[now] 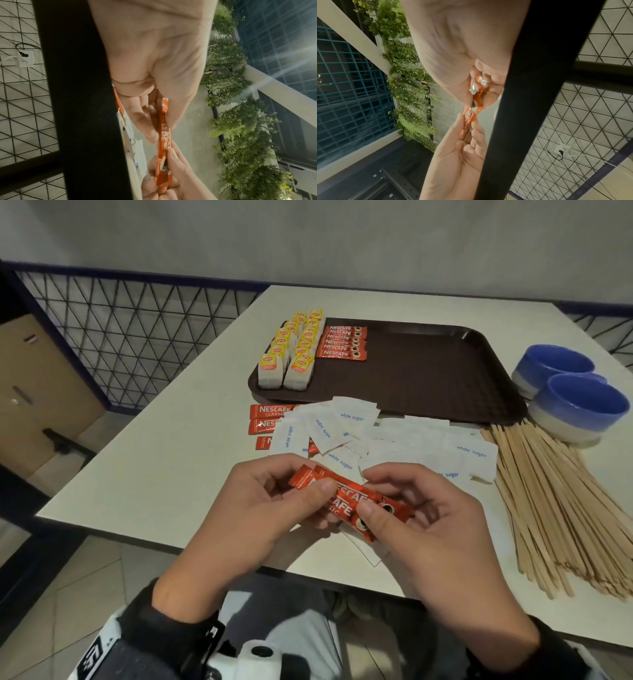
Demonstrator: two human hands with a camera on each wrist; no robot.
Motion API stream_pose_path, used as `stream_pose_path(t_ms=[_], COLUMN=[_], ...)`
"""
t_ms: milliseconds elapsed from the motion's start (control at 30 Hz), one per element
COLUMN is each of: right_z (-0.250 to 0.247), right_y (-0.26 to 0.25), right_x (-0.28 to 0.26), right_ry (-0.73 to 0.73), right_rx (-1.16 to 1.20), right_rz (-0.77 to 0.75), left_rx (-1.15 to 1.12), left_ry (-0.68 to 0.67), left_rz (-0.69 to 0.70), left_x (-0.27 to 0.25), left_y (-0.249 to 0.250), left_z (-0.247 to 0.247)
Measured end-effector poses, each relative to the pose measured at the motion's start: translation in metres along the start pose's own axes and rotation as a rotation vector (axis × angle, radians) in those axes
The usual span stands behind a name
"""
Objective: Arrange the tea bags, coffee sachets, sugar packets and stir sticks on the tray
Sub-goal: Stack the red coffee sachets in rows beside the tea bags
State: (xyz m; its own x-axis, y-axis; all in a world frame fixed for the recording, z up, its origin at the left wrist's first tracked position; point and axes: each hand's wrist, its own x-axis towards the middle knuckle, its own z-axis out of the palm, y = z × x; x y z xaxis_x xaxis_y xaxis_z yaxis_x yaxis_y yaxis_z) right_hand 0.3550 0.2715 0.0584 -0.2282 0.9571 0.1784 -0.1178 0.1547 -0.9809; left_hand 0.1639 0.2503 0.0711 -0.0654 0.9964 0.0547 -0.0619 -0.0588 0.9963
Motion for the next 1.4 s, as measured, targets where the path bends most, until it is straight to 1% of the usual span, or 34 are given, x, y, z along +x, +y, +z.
stream_pose_path(t_ms=[167, 300, 467, 600, 700, 867, 1033, 1267, 1333, 1400], right_z=[0.000, 0.002, 0.001, 0.002, 0.005, 0.005, 0.004, 0.011, 0.010, 0.009], right_y=[-0.001, 0.000, 0.000, 0.002, 0.003, 0.000, 0.003, 0.002, -0.012, -0.039], right_x=[-0.002, -0.006, -0.007, -0.009, -0.010, -0.011, -0.012, -0.012, -0.006, 0.007], right_ry=[0.068, 0.073, 0.062, 0.061, 0.040, 0.058, 0.068, 0.084, 0.074, 0.046], right_rx=[-0.012, -0.081, -0.111, -0.102, -0.150, -0.239, -0.261, -0.394, -0.418, -0.396], right_rz=[0.006, -0.024, -0.053, -0.046, -0.059, -0.063, -0.062, -0.160, -0.129, -0.106], left_rx=[-0.072, -0.094, -0.069, -0.061, -0.048, -0.042, -0.055, -0.111, -0.128, -0.138], left_ry=[0.017, 0.027, 0.030, 0.019, 0.008, -0.003, -0.002, 0.027, 0.099, 0.252], left_rz=[-0.025, -0.043, -0.055, -0.041, -0.033, -0.010, 0.002, 0.023, 0.056, 0.109], left_x=[-0.001, -0.001, 0.000, 0.000, 0.000, 0.000, -0.004, -0.008, -0.007, -0.006], left_y=[0.001, -0.001, -0.002, -0.003, -0.004, -0.005, -0.006, 0.000, 0.002, 0.005], left_z=[0.000, -0.001, -0.004, -0.005, -0.005, -0.005, -0.005, -0.008, -0.009, -0.013])
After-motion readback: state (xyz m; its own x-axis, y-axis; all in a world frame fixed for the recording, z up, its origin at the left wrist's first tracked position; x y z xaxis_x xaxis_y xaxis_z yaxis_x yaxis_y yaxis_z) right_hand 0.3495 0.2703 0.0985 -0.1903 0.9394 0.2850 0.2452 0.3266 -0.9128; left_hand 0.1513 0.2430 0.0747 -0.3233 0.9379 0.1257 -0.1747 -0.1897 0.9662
